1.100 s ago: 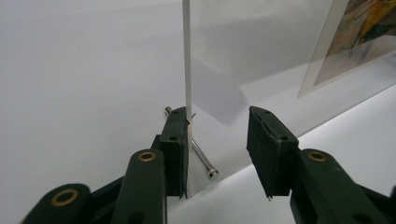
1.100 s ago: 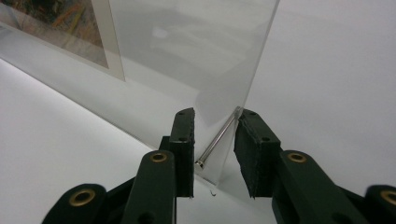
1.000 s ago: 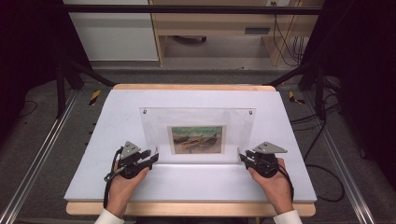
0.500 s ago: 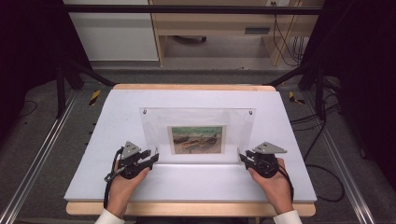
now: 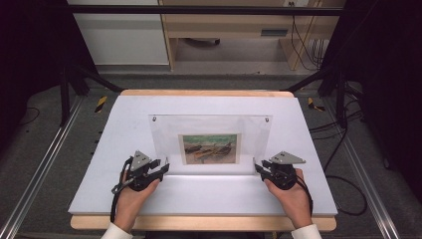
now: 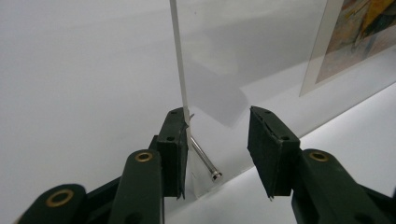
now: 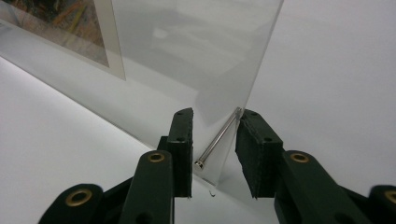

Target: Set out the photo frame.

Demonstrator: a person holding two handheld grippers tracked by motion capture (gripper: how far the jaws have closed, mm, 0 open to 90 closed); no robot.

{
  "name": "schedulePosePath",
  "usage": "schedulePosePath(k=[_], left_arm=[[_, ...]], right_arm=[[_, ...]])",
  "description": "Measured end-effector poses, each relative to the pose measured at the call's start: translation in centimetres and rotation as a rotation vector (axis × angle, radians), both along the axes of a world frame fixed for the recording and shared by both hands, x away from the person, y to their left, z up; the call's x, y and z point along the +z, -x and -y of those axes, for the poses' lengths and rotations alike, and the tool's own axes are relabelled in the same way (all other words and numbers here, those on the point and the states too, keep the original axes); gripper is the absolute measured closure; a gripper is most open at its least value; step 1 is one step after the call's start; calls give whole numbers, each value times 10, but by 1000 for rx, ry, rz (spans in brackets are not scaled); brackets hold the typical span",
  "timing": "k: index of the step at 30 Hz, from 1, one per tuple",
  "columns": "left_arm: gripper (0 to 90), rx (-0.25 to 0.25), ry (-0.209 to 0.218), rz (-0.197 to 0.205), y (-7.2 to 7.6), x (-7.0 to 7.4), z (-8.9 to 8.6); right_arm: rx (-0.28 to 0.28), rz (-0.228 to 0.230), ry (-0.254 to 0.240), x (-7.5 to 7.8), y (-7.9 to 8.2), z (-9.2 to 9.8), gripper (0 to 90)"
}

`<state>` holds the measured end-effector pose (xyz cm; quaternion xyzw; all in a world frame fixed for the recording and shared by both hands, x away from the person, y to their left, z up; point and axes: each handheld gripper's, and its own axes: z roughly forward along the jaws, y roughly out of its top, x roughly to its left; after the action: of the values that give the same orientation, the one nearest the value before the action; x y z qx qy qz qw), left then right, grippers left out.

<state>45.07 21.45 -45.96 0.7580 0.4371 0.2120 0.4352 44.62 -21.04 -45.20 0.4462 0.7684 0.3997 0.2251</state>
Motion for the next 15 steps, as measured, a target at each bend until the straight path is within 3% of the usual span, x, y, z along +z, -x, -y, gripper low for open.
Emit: schedulePosePath(k=[6,9,13,15], left_arm=[[541,-2,14,32,0,2,-1],[475,-8,22,49,0,3,1],[359,-20,20,70,0,4,2],[289,-27,30,82,0,5,3]], right_arm=[[8,15,8,-1,-1,-1,588],[0,27,1,0,-1,-2,487],[-9,43,-11,1,-3,-4,278],[-4,65,-9,4,-3,-5,227]])
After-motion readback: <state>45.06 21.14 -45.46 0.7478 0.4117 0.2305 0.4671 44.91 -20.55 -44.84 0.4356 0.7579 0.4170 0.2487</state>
